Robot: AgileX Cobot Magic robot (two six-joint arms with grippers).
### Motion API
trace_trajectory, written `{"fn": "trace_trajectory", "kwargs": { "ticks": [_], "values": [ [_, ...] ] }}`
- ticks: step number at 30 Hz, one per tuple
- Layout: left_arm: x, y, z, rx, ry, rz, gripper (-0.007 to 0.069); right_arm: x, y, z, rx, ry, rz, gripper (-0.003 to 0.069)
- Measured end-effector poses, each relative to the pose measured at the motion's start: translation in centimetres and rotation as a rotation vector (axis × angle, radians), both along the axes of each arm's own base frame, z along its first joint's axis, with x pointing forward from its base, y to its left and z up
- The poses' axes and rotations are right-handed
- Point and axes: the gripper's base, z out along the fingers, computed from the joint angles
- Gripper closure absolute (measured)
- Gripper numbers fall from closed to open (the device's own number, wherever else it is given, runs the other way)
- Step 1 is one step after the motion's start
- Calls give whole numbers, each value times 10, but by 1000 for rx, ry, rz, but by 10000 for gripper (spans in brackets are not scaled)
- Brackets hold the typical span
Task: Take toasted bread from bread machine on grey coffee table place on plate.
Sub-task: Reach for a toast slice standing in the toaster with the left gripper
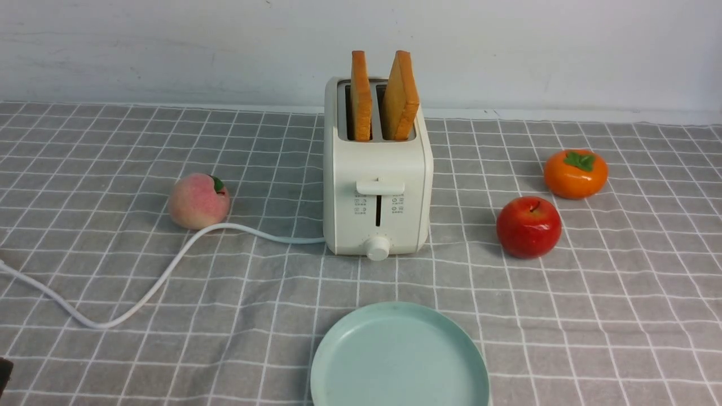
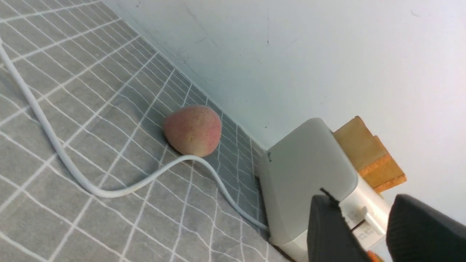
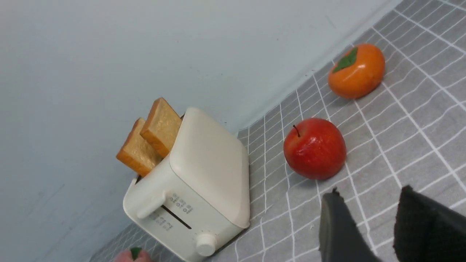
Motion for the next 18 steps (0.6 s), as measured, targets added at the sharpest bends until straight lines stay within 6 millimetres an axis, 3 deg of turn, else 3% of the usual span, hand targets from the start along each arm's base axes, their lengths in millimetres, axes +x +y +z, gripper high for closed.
{"fn": "trace_trajectory", "kwargs": {
  "ticks": [6,7,9,10,11,14,18],
  "values": [
    [-1,7,11,-136,-103,61,418,-1,-1,8,54,-36,-13,428],
    [-2,8,19,-146,-137,67,453,-3,1,21,40,-59,17,444],
    [-8,7,46,-134,-211,59,566,-12,7,57,-20,-127,79,494],
    [-9,7,49,-131,-219,58,566,-12,7,60,-29,-132,83,499],
    [-17,6,73,-82,-280,47,638,-16,11,87,-100,-158,122,549],
    [-28,1,120,12,-318,5,638,-11,18,126,-233,-127,202,644],
    [-8,-12,169,173,-92,-127,638,11,28,158,-371,17,333,672]
  ]
}}
